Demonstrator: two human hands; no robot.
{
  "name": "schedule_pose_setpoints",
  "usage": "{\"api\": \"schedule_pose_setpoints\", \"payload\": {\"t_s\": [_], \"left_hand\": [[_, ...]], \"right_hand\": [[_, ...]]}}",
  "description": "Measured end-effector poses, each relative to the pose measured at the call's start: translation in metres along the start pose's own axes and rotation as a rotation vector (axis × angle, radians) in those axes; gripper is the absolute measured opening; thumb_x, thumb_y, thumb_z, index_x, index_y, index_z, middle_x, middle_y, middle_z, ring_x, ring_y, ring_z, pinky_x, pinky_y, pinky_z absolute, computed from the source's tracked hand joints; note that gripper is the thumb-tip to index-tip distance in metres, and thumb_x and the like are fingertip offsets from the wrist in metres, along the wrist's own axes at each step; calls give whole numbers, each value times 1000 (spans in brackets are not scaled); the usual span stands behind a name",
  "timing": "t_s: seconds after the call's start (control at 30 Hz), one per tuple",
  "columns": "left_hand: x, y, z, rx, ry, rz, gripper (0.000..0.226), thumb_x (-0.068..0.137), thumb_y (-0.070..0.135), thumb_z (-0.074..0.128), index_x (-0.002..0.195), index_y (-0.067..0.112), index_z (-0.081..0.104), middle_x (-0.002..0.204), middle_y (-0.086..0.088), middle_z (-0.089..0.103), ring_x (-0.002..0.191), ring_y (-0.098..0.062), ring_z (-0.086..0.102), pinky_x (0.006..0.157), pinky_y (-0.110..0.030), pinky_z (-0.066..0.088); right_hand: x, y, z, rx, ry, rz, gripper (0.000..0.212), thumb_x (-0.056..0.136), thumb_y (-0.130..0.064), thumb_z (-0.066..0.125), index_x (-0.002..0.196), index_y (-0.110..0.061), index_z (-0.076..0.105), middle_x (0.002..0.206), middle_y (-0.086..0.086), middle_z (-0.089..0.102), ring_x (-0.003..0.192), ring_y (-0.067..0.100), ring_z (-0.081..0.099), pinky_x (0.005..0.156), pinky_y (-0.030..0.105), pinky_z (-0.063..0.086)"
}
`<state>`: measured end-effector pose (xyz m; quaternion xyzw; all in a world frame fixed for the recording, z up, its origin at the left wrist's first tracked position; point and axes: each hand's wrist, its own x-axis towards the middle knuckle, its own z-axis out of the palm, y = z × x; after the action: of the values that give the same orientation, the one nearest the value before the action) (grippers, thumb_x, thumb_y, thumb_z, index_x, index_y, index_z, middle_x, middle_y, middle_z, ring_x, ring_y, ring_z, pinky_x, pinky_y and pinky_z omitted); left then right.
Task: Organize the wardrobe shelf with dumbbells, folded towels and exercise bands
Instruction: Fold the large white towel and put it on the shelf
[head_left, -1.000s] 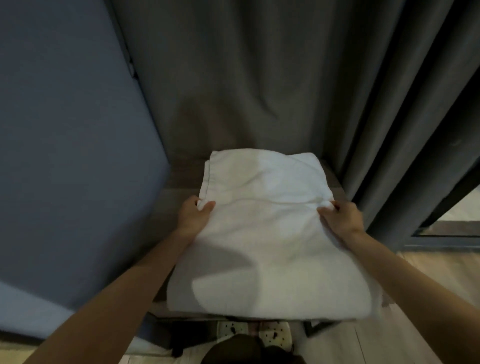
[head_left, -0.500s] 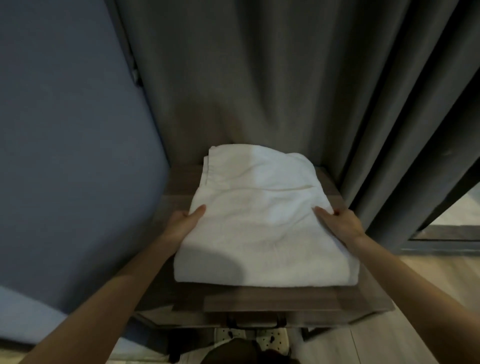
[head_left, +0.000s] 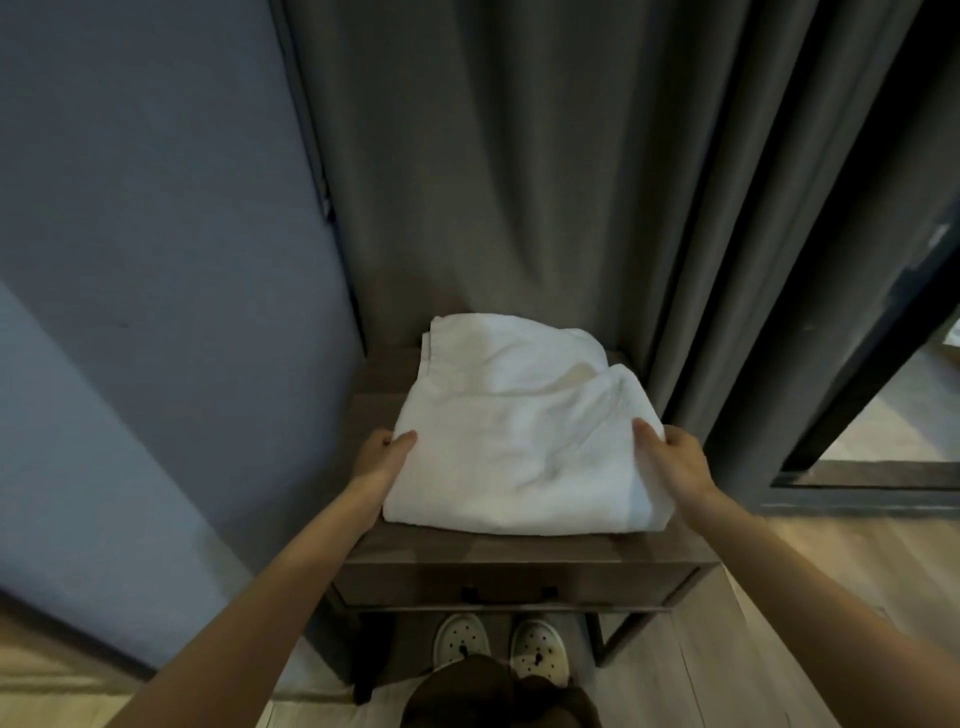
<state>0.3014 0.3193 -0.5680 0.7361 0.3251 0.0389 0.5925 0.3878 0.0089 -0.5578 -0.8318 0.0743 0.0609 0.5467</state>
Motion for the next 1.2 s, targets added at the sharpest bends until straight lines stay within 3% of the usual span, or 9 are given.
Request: {"api": "schedule_pose_setpoints", "payload": {"t_s": [0.27,0.4,0.5,0.7,0.87,0.93,1.0,1.1,1.2], "left_hand": [[-44,-32,4,30,11,100,35,86,54,60,99,22,52,94,7,57,79,-9,53,65,-25,42],[-50,-46,-1,-73,38,89,48,94,40,54,132,11,48,113,0,51,94,-15,50,83,-30,39],[-58,-61,-2,-14,42,114,46,97,32,52,134,6,46,124,-10,52,81,-4,48,77,-24,37],[-58,-84,4,276,97,40,41,97,39,48,123,8,51,121,-13,57,120,-33,50,97,-37,29],[-61,-81,3,490,175,22,31,93,40,53,102,11,49,114,-15,61,109,-32,54,97,-38,27],[-66,-78,6,686,295,226,30,90,30,59,112,10,50,115,-13,58,109,-34,52,94,-41,32],[-71,-73,10,835,331,576,35,87,12,63,120,10,53,121,-15,53,109,-34,51,91,-43,39],[-73,-79,16,917,7,994,38,93,14,58,131,14,55,138,-18,48,124,-39,47,104,-47,38],[-68,-97,21,1142,-262,848,68,93,58,42,148,43,6,160,0,-1,146,-33,-2,119,-45,0]], "right_hand": [[-48,37,2,38,-9,16,32,101,-38,41,114,-10,47,114,11,53,99,26,51,84,38,40],[-56,51,-1,83,36,101,41,102,-35,38,128,-4,43,123,14,50,112,31,50,94,43,43],[-61,64,0,92,28,206,45,101,-28,39,138,-2,38,132,18,48,119,36,48,101,50,42],[-73,81,7,54,52,283,32,100,-20,41,127,-3,37,126,21,48,111,37,50,89,47,45],[-82,82,11,-81,82,-34,31,97,-31,40,126,-24,30,119,4,40,114,31,47,86,45,45],[-83,80,11,-375,70,-178,53,88,-47,45,136,-37,24,140,5,26,124,32,33,96,54,42],[-79,78,10,-825,22,-446,80,80,-27,61,145,-39,16,153,7,12,133,36,19,107,59,31],[-76,77,14,-1043,-290,-701,94,80,-16,59,148,-45,1,159,-1,-9,145,37,-2,116,61,2],[-78,91,24,-1135,-487,-687,107,82,-32,62,139,-53,-26,154,-5,-30,140,43,-24,110,64,-11]]}}
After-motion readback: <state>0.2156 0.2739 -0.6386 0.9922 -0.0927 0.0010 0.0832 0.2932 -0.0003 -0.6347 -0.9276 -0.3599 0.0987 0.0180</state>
